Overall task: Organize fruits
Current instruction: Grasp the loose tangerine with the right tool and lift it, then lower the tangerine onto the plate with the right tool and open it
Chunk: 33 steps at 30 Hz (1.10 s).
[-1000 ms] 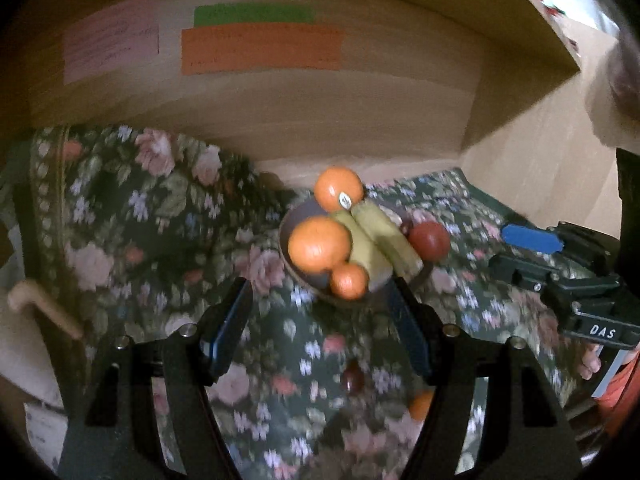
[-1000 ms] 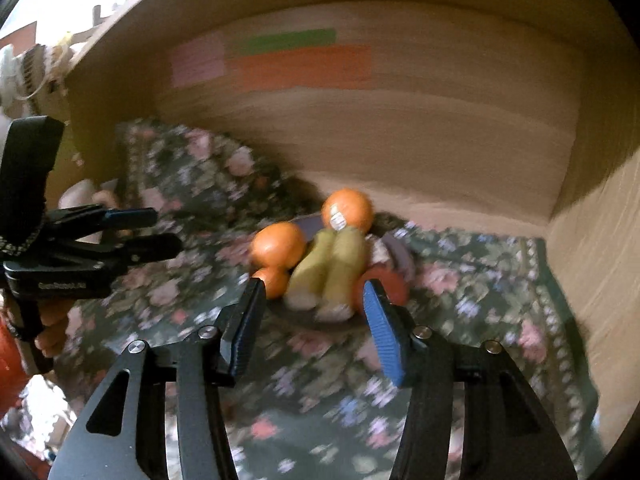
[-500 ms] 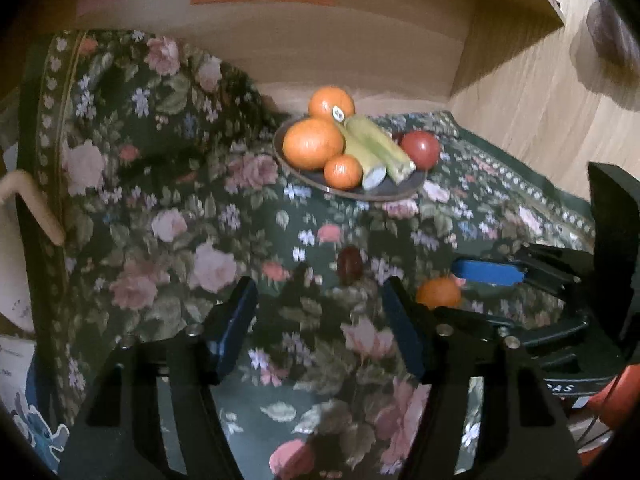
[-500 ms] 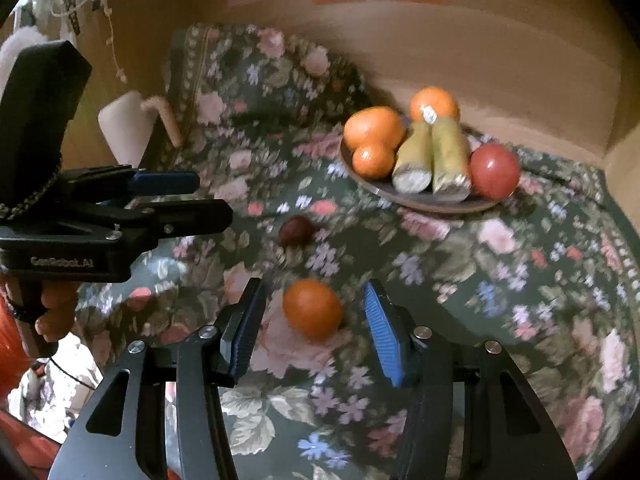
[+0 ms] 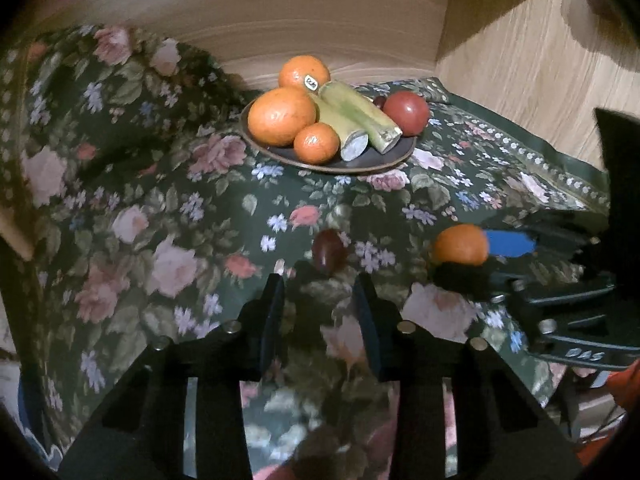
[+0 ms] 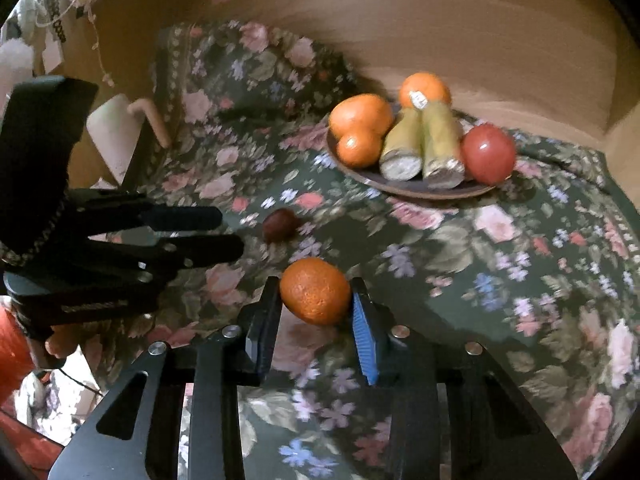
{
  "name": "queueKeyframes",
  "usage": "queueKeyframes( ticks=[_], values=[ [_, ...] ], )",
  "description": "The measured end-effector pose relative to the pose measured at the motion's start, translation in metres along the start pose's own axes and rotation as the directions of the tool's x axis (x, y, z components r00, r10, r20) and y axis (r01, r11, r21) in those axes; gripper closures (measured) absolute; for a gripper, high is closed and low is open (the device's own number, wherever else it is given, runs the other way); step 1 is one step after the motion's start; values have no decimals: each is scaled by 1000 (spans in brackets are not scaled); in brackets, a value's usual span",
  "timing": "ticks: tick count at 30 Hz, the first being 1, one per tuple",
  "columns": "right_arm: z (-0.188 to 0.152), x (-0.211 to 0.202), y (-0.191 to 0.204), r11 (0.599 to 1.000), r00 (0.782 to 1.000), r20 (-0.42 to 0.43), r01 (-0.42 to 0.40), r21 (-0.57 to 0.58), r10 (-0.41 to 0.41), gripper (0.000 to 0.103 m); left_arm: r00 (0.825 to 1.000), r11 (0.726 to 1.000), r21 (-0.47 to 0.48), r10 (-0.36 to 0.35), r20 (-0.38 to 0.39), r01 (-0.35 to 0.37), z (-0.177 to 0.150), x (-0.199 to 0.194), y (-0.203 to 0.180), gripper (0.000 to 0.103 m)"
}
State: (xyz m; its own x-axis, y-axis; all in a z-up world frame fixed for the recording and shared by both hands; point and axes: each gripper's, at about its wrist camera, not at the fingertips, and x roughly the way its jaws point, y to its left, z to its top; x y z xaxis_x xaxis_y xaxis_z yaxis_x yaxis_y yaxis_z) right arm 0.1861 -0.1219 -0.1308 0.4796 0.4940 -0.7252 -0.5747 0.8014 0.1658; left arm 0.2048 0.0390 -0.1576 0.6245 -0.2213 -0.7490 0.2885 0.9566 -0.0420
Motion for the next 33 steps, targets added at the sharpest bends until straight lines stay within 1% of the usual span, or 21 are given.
queueKeyframes(
  ticks=[4, 5, 6, 7, 9, 12, 19, 25, 29, 33],
  values=[
    [5, -11, -13, 999, 999, 25, 33, 9, -33, 72, 1000, 1000, 16, 4, -30, -3, 10, 17, -5, 67],
    [6, -13, -16, 999, 999, 30, 38, 14, -39, 72, 999, 1000, 20, 6, -37, -5, 11, 21, -6, 69],
    [6, -15, -20, 999, 999, 33, 42, 19, -43, 72, 999, 1000, 23, 11, -44, -10, 12, 24, -7, 75],
    [7, -17, -23, 999, 998, 37, 45, 24, -46, 72, 999, 1000, 25, 17, -48, -16, 13, 27, -8, 78],
    [9, -18, -28, 998, 998, 43, 52, 30, -53, 72, 999, 999, 25, 29, -43, -28, 15, 30, -8, 84],
    [12, -20, -34, 997, 997, 49, 61, 36, -63, 72, 999, 999, 25, 26, -35, -26, 16, 29, -9, 87],
    [25, -18, -46, 997, 996, 63, 67, 31, -69, 72, 1000, 1000, 9, 19, -18, -19, 26, 22, -4, 88],
    [43, -12, -52, 997, 995, 70, 69, 16, -70, 72, 999, 1000, -2, 13, 30, -13, 52, 14, 2, 88],
    [60, -7, -56, 997, 994, 74, 75, -2, -75, 72, 998, 1000, -17, -17, 55, 18, 75, 13, 7, 88],
    [78, 1, -59, 997, 994, 78, 75, -23, -73, 72, 996, 999, -11, -32, 77, 33, 96, 16, 9, 88]
  ],
)
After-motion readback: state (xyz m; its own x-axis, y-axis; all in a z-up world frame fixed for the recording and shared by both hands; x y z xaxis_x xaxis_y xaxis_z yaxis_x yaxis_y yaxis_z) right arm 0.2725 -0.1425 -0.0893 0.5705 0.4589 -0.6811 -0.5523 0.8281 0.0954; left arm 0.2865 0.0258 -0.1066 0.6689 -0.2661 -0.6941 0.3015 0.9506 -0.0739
